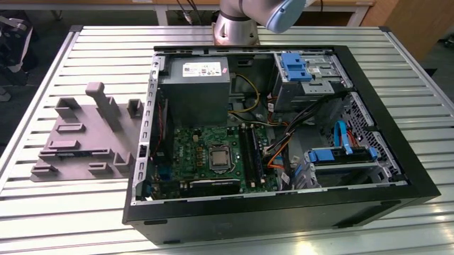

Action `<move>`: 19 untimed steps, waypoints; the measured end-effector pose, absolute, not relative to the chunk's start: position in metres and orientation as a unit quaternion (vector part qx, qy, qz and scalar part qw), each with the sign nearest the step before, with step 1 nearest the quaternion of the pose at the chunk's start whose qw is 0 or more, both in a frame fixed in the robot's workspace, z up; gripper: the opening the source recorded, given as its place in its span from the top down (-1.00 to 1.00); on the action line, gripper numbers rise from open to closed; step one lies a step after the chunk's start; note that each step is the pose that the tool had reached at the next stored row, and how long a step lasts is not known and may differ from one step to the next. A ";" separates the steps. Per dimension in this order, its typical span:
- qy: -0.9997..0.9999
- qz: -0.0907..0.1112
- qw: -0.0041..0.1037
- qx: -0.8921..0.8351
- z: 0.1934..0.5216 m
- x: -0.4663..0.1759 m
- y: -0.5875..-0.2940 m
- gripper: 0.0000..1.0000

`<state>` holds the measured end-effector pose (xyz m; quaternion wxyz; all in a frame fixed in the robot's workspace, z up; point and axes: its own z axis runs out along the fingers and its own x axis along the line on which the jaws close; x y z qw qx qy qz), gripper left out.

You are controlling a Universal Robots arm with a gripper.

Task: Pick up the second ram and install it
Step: 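Pick up the second ram and move it above second insertion slot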

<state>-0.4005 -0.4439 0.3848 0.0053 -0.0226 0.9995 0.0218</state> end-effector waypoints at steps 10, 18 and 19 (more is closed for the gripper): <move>0.999 0.022 0.005 -0.028 0.385 -0.401 -0.444 0.79; 0.998 0.022 0.004 -0.065 0.385 -0.401 -0.444 0.79; 0.997 0.022 0.004 -0.072 0.385 -0.401 -0.444 0.79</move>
